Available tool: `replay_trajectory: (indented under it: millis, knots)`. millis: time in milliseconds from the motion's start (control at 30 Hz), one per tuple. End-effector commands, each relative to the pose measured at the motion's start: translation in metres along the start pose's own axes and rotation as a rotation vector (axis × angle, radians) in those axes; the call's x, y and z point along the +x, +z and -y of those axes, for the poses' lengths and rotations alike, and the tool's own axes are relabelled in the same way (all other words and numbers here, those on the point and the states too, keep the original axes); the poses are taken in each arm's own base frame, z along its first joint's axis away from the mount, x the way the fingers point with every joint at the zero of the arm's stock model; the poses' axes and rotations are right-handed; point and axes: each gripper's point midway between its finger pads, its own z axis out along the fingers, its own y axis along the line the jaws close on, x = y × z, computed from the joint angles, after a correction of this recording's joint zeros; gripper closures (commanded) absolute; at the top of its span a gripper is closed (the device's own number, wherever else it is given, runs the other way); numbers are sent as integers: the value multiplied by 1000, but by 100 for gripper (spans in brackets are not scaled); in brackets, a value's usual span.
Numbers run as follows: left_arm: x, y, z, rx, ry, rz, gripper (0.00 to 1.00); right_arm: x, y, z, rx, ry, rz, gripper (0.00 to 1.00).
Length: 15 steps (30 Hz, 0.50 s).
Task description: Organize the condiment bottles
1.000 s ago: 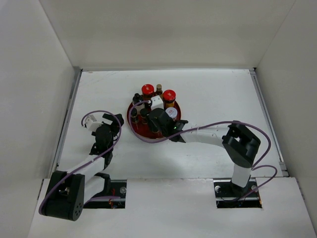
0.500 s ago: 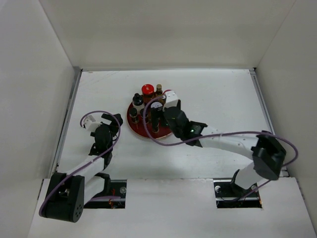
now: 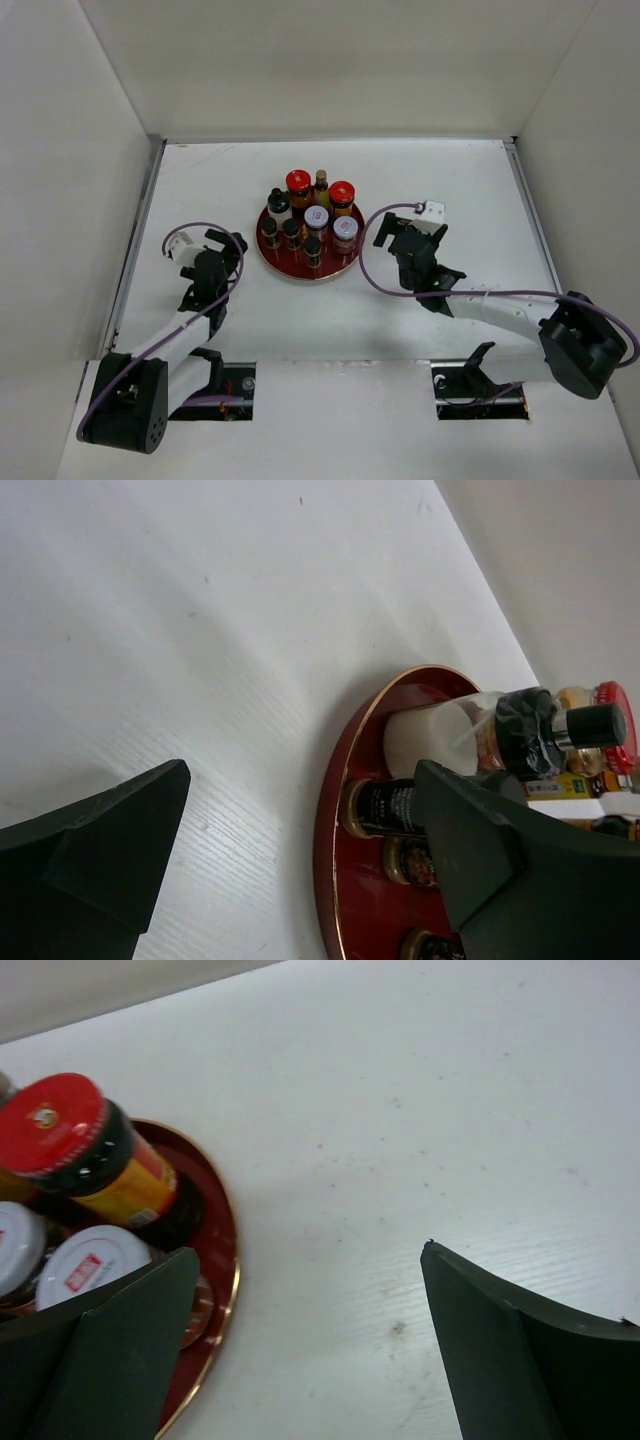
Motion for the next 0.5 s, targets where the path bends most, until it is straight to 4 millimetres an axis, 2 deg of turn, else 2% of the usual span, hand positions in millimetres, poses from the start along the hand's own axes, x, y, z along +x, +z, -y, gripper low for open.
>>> replay_trajectory:
  millis: [0, 67, 267, 467]
  knots:
    - [-23, 3, 7, -54, 22, 59, 0, -24, 3, 6, 27, 170, 90, 0]
    - [-25, 3, 3, -104, 40, 52, 0, -19, 3, 11, 29, 197, 81, 0]
    - [-33, 5, 10, -158, 74, 24, 0, 1, 10, 18, -11, 247, 33, 0]
    - [-38, 4, 22, -158, 127, 16, 0, -6, 7, 19, -64, 289, 26, 0]
